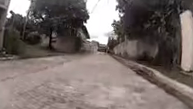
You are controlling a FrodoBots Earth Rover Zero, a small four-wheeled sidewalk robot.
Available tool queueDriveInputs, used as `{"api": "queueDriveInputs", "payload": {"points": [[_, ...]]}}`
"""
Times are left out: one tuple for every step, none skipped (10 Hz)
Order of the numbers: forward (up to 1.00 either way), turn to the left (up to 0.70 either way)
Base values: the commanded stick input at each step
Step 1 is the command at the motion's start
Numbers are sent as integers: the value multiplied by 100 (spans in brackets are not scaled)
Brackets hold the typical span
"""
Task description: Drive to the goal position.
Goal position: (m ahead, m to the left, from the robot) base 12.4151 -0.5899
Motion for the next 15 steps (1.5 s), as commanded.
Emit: {"api": "queueDriveInputs", "payload": {"points": [[70,0],[70,0],[70,0],[70,0],[70,0],[70,0],[70,0],[70,0],[70,0],[70,0],[70,0],[70,0],[70,0],[70,0],[70,0]]}}
